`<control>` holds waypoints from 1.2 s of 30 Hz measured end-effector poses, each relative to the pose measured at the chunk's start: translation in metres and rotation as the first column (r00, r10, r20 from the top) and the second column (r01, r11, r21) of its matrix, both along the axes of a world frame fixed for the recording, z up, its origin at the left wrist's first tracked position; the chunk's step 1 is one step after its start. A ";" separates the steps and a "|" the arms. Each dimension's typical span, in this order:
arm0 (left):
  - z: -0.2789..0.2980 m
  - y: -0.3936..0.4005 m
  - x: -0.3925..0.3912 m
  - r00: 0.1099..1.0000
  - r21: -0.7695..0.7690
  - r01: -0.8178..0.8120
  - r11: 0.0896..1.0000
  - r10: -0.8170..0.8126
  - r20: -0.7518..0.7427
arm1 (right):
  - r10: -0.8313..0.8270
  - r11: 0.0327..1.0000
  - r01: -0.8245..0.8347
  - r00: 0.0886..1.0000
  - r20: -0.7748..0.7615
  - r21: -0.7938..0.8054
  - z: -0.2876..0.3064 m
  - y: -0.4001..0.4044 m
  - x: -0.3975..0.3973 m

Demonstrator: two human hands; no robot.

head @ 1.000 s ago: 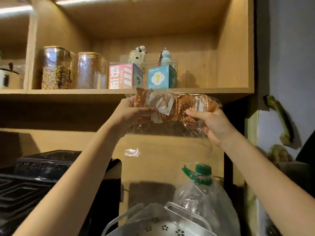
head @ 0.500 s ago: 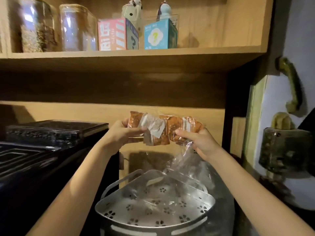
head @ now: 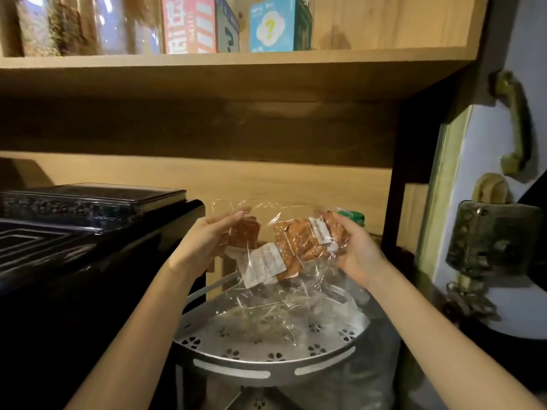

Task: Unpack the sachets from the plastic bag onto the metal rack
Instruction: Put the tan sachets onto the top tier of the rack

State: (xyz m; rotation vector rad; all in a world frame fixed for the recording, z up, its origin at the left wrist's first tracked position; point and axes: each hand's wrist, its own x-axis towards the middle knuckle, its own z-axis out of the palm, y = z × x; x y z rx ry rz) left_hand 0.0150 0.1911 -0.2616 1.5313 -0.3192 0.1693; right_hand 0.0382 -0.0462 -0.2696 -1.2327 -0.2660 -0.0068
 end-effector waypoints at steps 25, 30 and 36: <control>-0.008 0.012 -0.015 0.982 -0.028 -0.164 0.986 0.166 0.093 | -0.103 0.988 0.126 0.969 0.224 -0.091 0.029 -0.010 -0.004; -0.044 0.004 -0.020 0.965 -0.093 -0.262 0.961 0.263 -0.002 | -0.092 0.992 0.104 0.984 0.154 -0.073 0.026 -0.014 -0.002; -0.048 0.006 -0.013 0.948 -0.188 -0.312 0.931 0.319 0.012 | 0.136 0.963 -0.132 0.991 0.002 -0.235 0.012 -0.034 -0.007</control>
